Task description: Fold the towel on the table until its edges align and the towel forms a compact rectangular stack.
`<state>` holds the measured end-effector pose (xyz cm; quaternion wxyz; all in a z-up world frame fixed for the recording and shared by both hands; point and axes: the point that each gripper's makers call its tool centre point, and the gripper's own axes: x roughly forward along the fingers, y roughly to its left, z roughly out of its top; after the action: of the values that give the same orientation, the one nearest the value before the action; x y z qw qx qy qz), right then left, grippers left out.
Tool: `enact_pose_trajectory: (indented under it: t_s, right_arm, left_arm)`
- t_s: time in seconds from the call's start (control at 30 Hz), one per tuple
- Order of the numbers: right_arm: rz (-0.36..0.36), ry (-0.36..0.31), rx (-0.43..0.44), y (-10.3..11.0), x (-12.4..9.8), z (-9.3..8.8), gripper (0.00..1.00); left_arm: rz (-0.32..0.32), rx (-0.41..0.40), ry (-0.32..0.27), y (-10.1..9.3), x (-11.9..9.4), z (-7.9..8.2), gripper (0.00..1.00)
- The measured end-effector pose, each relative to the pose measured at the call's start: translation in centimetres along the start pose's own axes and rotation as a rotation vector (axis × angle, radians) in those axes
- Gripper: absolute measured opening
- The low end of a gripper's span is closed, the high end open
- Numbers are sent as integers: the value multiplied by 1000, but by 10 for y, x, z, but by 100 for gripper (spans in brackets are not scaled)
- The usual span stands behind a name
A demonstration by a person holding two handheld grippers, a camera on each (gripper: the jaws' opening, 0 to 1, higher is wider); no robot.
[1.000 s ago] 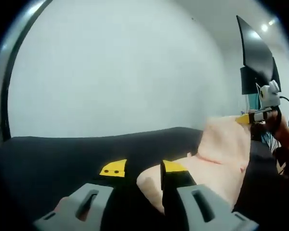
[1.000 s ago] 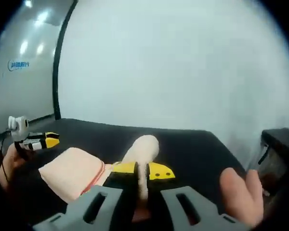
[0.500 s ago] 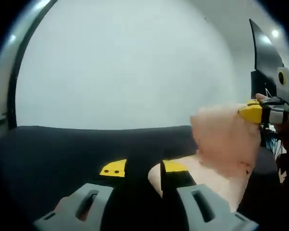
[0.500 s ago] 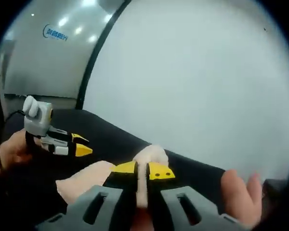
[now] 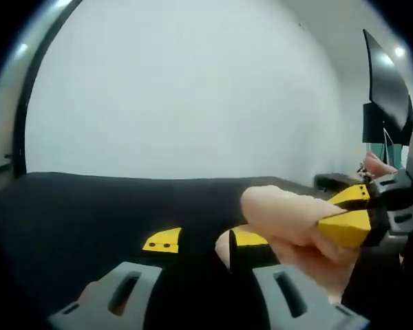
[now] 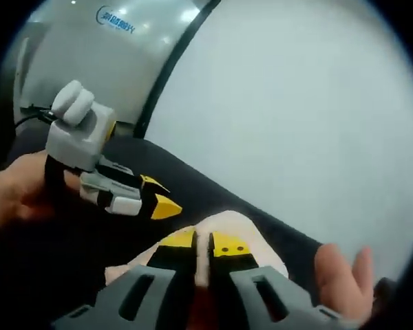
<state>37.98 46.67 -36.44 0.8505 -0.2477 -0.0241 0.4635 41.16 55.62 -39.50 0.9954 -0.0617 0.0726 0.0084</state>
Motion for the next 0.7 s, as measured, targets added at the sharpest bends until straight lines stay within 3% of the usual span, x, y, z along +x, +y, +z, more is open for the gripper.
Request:
enact_pose_trajectory:
  t_s: [0.13,0.27,0.43,0.57,0.6,0.63,0.7]
  right_arm:
    - [31,-9,-23,15,4,1,4]
    - [66,19,-42,31,14,-12,5]
    - [103,-2,-78,48,12,-15,5]
    - [141,-56,-176,58,7,-9,10]
    - [152,-57,-176,61,5,-9,14]
    - [207,-100,-177,70,-2,-4,17]
    - [282,-162,-97,77,-21,7,21]
  left_arm:
    - [15,6,21,2,1,-5,27]
    - [43,-40,4,10,-4,-5,27]
    - [50,-12,6,7,-5,-4,27]
    - [29,-31,-1,5,-3,-3,27]
    - [26,-33,-3,4,-3,-2,27]
    - [26,-34,-4,5,-3,-2,27]
    - [33,-34,-4,8,-3,-1,27]
